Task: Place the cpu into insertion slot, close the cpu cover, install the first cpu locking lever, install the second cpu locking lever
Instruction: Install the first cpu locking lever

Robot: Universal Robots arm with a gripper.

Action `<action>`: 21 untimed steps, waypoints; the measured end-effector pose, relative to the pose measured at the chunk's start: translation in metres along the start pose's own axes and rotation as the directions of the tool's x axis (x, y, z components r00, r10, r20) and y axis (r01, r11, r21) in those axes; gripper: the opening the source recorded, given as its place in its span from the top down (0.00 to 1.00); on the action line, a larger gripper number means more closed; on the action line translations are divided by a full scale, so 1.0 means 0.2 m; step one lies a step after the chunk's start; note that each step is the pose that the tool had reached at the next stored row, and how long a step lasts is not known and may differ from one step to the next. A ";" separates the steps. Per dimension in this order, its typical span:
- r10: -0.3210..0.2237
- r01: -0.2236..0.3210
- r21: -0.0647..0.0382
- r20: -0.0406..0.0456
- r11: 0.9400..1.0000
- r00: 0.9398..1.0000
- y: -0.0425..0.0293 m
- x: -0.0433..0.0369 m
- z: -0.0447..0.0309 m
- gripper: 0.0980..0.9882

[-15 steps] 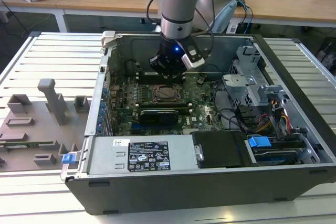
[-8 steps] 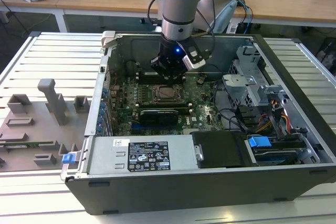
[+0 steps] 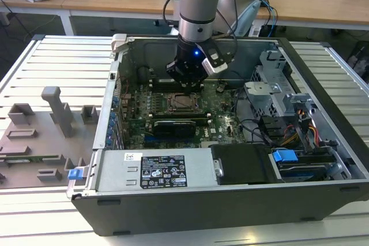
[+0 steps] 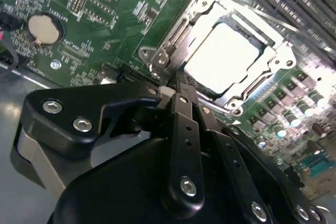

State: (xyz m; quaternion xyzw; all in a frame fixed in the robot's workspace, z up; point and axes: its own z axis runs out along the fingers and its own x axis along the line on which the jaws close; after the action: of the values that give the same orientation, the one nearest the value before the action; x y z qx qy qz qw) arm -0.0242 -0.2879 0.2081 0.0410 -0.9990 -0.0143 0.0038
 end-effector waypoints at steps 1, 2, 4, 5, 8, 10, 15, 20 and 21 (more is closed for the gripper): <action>0.000 0.000 0.000 0.000 1.000 1.000 -0.019 0.002 0.000 0.99; 0.000 0.000 0.001 0.000 1.000 1.000 -0.034 0.004 -0.001 0.99; 0.000 0.000 0.002 0.000 1.000 1.000 -0.066 0.006 -0.002 0.99; 0.000 0.000 0.002 0.000 1.000 1.000 -0.073 0.007 -0.002 0.99; 0.000 0.000 0.009 -0.001 1.000 1.000 -0.083 0.008 -0.012 0.99; 0.000 0.000 0.009 -0.001 1.000 1.000 -0.083 0.008 -0.030 0.99; 0.000 0.000 0.010 -0.001 1.000 1.000 -0.081 0.008 -0.094 0.99; 0.000 0.000 0.012 -0.001 1.000 1.000 -0.079 0.009 -0.162 0.99; 0.000 0.000 0.012 -0.001 1.000 1.000 -0.079 0.009 -0.173 0.99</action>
State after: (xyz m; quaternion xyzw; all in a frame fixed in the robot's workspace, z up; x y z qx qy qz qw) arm -0.0244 -0.3048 0.2423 0.0410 -0.9991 -0.0082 0.0040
